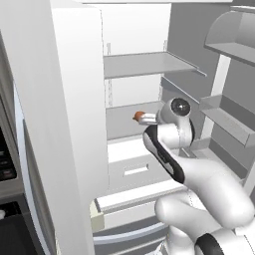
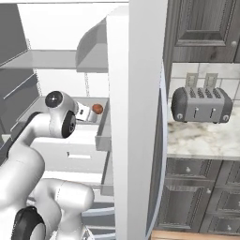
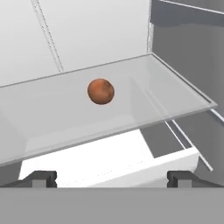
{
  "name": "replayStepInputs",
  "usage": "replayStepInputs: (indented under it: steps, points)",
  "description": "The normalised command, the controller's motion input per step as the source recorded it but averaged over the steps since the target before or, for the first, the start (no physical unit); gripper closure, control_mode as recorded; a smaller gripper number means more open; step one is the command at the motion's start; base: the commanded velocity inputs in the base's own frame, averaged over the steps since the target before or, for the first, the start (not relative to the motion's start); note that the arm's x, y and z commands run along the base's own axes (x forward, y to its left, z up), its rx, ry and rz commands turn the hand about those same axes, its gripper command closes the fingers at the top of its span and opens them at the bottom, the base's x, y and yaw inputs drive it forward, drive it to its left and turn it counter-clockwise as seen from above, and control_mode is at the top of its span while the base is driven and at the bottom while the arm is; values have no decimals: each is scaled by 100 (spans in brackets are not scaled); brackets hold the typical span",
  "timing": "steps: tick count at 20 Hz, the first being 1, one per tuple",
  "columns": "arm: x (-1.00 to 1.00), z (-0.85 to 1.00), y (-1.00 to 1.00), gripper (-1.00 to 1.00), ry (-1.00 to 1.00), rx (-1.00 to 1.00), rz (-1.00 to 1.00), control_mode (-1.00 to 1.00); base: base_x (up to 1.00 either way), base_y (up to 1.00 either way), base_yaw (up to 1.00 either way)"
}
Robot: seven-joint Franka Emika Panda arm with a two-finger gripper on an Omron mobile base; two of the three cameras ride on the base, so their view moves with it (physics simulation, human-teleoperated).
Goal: Grab the onions from the fridge, place them in the blender, close the lid, and turn on the blender to create a marinade.
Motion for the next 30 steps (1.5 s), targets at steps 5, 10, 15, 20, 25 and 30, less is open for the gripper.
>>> replayStepInputs:
  steps: [5,10,15,20,25,30]
  points:
    - [26,-13,7,-100,6,1,0,-100,0,0,0]
    - [41,-13,9,-100,4,0,0,-100,0,0,0]
    - [40,-14,1,-100,1,0,0,-100,0,0,0]
    - [39,-15,0,-100,0,0,0,-100,0,0,0]
    - [37,-20,0,-100,0,0,0,-100,0,0,0]
    - [37,-21,0,-100,1,0,0,-100,0,0,0]
